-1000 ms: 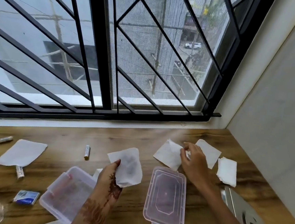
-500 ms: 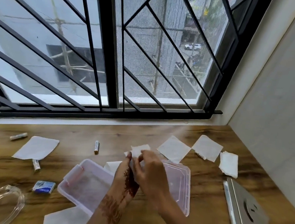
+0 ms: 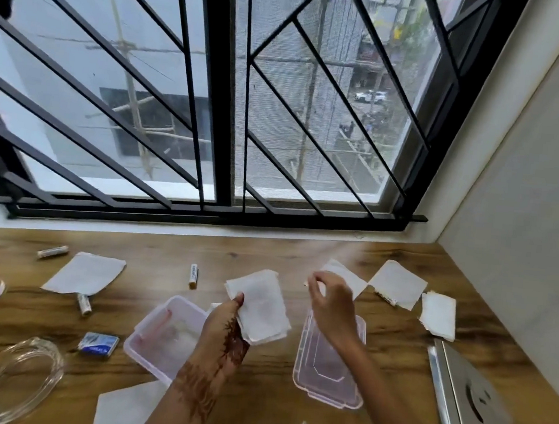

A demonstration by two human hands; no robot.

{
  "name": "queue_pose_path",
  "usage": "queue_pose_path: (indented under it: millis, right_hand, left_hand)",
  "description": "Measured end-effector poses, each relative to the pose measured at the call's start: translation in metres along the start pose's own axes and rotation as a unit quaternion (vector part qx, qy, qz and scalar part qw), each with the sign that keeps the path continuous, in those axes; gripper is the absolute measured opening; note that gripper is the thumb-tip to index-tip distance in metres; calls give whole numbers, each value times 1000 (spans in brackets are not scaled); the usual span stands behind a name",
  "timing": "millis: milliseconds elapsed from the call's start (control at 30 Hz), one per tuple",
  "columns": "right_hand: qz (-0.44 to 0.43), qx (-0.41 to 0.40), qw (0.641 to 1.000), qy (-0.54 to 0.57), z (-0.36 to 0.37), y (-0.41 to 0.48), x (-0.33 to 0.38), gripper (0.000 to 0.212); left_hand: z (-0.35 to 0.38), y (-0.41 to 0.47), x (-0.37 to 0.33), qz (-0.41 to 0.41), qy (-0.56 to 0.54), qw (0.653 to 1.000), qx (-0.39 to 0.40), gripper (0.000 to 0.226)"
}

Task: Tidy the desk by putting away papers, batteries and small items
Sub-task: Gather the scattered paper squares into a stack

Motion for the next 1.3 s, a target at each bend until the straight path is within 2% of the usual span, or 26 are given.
queue_pose_path:
  millis: [167, 300, 400, 567, 667, 733, 833, 967, 1100, 1167, 1233, 1300]
  right_hand:
    - [57, 45, 993, -96, 4, 34, -56, 25]
    - [44, 54, 987, -145, 18, 47, -60, 28]
    - [42, 54, 980, -188, 28, 49, -60, 19]
    - [21, 30, 975, -220, 35, 49, -64, 18]
    - [38, 8, 986, -161, 25, 46, -52, 19]
    - [56, -24, 995, -80, 13, 43, -34, 16]
    - [86, -52, 993, 57, -2, 29, 3, 17]
    - [112, 10, 978, 174, -3, 1, 48, 18]
    - [87, 83, 976, 181, 13, -27, 78, 18]
    - [63, 99, 980, 159, 22, -36, 85, 19]
    - [44, 110, 983, 142, 29, -44, 89, 21]
    - [32, 118, 983, 139, 33, -49, 90, 23]
  left_hand:
    - [-7, 2, -7, 10, -10, 1000, 9, 33]
    - [-5, 2, -9, -1, -15, 1000, 17, 24]
    - [-8, 6, -12, 0, -14, 1000, 10, 33]
    - [-12, 9, -14, -7, -26, 1000, -3, 37]
    - [-11, 7, -13, -14, -30, 999, 0, 38]
    - [-9, 7, -12, -19, -30, 999, 0, 41]
    - [-6, 6, -11, -12, -36, 999, 4, 33]
    - [-5, 10, -8, -3, -20, 1000, -23, 32]
    - [-5, 12, -3, -4, 13, 999, -42, 35]
    - [-1, 9, -3, -1, 18, 1000, -23, 33]
    - [2, 6, -2, 6, 40, 999, -5, 43]
    - [4, 4, -2, 13, 0, 1000, 23, 56]
Point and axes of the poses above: each hand's wrist, its own y-axis towards the middle knuckle, its own z-axis out of the palm, x = y × z, the point moved 5 cm from there along y, towards the middle knuckle, and after that the axes turned 5 degrees about z, right-handed, at the moved point
